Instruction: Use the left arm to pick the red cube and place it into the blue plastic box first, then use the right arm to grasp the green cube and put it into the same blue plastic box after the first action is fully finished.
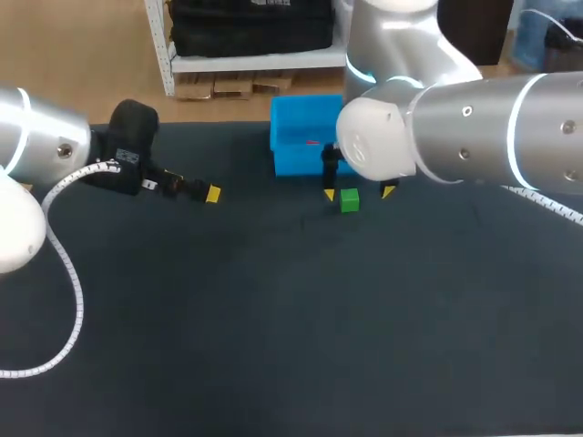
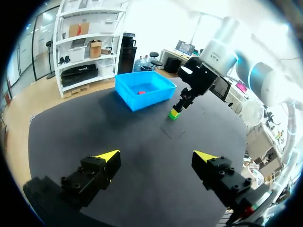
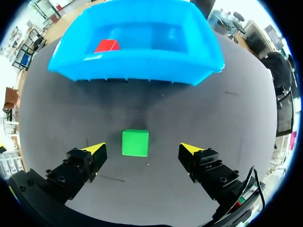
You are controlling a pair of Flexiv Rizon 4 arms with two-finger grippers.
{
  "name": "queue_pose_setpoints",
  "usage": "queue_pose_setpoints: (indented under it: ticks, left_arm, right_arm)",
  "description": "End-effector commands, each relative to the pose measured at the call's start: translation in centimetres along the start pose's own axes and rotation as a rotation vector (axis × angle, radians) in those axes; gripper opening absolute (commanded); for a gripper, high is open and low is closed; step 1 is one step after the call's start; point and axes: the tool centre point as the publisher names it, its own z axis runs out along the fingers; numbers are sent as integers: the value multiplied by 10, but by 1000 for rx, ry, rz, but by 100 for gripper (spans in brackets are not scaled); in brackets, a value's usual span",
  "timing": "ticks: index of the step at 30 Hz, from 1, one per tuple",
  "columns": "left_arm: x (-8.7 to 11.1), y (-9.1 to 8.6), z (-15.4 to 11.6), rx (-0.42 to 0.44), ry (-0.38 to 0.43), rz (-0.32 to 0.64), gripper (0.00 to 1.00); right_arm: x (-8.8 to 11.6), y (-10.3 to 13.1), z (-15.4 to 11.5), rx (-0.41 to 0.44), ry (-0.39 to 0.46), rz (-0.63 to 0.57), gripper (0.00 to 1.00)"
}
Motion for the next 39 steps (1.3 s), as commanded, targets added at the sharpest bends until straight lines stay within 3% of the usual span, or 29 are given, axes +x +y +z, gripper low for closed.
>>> queue_pose_setpoints:
  ticks: [1,33,35,37,38,39]
  left_arm:
    - [2,1,0,5,-8,2,100]
    - [2,1,0,5,-8,2,100]
    - [2,1,0,5,-8,2,100]
    - [2,1,0,5,-8,2,100]
    - [2,1,0,5,-8,2,100]
    - [2,1,0,5,-8,2,100]
  right_arm:
    - [-2,5,5,3,9,-6,100]
    - [-9,3,25,19,37,-4,100]
    - [-9,3,25,20,36,-3,50]
    - [-9,3,26,21,36,0,7]
    - [-9,2,27,17,38,1,0]
    - [-9,2,28,15,40,3,0]
